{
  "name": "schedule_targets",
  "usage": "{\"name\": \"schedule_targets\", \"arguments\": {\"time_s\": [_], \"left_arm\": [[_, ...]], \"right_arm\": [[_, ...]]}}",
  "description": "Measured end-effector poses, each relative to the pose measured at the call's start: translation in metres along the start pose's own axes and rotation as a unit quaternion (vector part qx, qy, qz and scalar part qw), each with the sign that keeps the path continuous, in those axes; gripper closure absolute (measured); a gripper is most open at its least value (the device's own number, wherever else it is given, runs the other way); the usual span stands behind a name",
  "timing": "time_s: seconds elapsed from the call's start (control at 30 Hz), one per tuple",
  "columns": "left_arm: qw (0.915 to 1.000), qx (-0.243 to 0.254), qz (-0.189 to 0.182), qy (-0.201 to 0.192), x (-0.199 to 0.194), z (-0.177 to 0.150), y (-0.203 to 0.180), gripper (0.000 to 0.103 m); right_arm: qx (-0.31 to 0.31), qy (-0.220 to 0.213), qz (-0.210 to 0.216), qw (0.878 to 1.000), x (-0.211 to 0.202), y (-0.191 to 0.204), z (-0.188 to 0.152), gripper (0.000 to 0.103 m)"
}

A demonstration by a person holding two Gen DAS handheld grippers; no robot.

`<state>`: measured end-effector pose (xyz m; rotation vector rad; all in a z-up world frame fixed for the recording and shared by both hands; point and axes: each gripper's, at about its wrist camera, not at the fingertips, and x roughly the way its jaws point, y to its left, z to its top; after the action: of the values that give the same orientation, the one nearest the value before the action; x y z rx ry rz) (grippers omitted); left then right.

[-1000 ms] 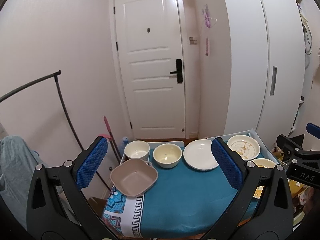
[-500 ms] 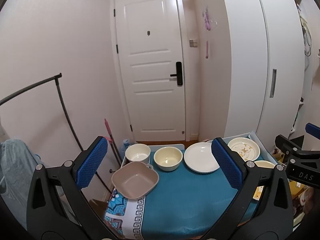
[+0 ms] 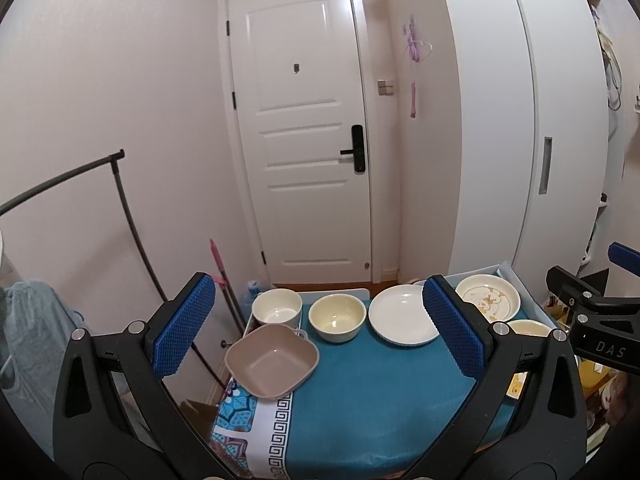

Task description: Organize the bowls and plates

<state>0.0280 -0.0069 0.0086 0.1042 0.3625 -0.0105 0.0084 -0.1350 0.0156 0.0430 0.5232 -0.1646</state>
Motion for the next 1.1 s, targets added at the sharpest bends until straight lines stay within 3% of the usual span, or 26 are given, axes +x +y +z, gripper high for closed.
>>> {"name": "schedule_targets", "arguments": {"time_s": [0.77, 1.1], "left_arm": [[1.0000, 0.002, -0.005, -0.004, 0.002, 0.003, 0.002, 0.000], [0.9984, 0.036, -0.043, 0.011, 0.042, 0.023, -0.013, 0.000]], "right_arm": [[0.002, -0.003, 0.001, 1.000, 0.003, 0.002, 0.013, 0.000], [0.025, 0.020, -0.019, 0.999, 0.027, -0.019, 0.015, 0.000]]}}
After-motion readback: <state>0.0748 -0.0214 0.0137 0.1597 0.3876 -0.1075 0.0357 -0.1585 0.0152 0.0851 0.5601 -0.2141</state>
